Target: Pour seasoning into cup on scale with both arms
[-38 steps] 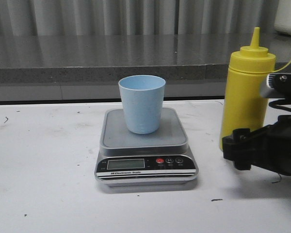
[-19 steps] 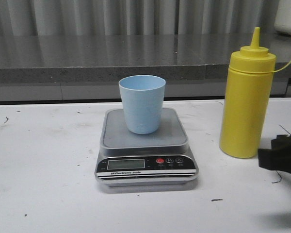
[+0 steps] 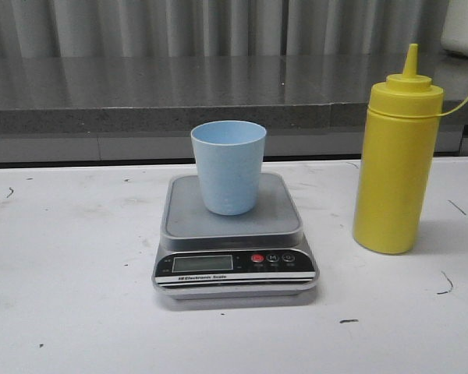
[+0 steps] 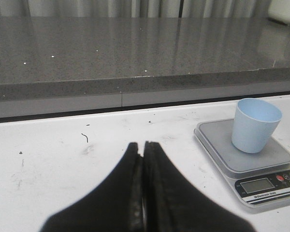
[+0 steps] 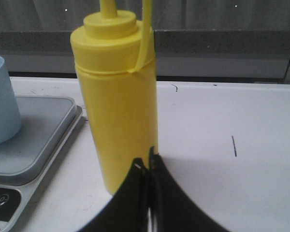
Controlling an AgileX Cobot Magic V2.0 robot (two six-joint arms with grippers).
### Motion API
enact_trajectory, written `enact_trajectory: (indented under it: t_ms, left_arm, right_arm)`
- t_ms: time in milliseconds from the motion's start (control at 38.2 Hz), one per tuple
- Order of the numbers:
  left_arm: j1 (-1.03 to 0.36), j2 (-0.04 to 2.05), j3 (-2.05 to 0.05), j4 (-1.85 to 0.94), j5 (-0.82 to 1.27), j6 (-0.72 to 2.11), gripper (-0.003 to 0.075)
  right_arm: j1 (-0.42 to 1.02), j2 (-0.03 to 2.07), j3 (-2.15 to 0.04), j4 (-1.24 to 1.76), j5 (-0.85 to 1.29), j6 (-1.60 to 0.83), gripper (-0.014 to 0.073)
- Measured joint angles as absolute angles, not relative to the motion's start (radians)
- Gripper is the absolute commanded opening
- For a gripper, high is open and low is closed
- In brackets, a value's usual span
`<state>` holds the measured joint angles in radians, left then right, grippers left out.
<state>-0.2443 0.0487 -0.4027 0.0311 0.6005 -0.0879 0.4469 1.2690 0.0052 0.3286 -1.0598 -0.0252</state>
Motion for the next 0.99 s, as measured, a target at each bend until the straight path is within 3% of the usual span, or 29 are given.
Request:
enact_trajectory:
  t_ms: [471,680,994]
  left_arm:
    - [-0.244,0.049,-0.403,0.031,0.601,-0.088,-0.0020]
    - [-0.244,0.049,-0.403,0.031,0.601,-0.088,-0.0020]
    - [-0.244,0.049,-0.403,0.031,0.601,-0.088,-0.0020]
  right_arm:
    - [0.447,0.681,-0.143,0.577,-0.431,-0.391,-0.0119]
    - [0.447,0.450,-0.178,0.692,-0.336,-0.557,-0.0119]
    - [0.447,0.234,-0.180,0.715,-0.278,-0.584,-0.0119]
